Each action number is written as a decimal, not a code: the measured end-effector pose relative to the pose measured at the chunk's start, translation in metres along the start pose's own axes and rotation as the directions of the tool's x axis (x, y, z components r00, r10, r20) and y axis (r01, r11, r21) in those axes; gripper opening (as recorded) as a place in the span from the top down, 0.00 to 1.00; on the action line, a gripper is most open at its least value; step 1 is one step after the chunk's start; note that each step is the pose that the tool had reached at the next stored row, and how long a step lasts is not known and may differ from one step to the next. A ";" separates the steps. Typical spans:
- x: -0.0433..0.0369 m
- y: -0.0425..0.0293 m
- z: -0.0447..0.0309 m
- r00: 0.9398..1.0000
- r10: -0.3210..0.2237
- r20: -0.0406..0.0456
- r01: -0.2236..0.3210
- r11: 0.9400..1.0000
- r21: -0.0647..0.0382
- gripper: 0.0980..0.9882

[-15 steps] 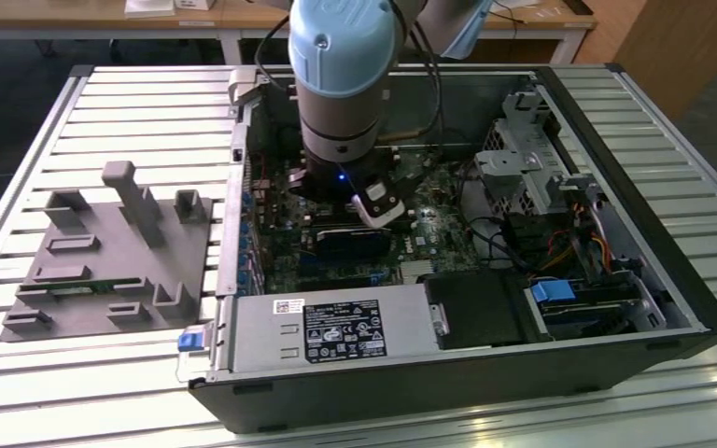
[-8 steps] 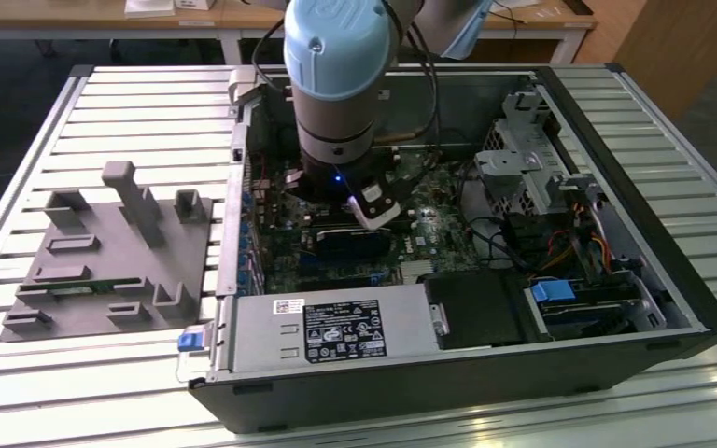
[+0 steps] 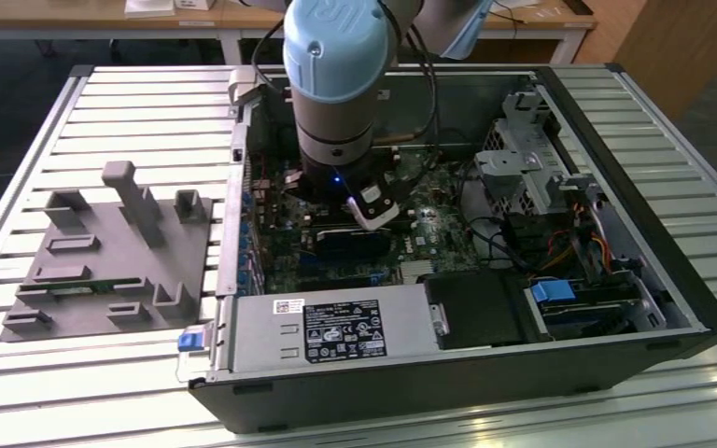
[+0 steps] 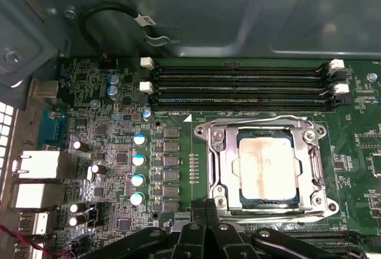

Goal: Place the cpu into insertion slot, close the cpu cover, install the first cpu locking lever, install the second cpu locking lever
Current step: 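Install the second cpu locking lever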

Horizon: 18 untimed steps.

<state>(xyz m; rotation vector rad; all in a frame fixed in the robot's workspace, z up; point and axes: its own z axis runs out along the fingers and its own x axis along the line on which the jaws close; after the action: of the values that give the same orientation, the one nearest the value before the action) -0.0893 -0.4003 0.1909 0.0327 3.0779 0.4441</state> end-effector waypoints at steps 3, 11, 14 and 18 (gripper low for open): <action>0.0007 -0.0004 0.0014 1.000 0.000 0.000 0.000 1.000 0.000 0.99; 0.0013 -0.0008 0.0026 1.000 -0.001 0.000 0.001 1.000 -0.001 0.99; 0.0013 -0.0008 0.0027 1.000 -0.001 -0.001 0.001 1.000 -0.001 0.99; 0.0013 -0.0008 0.0028 1.000 -0.001 0.000 0.001 1.000 -0.001 0.99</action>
<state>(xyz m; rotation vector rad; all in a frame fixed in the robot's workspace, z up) -0.0906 -0.4002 0.1880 0.0306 3.0780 0.4456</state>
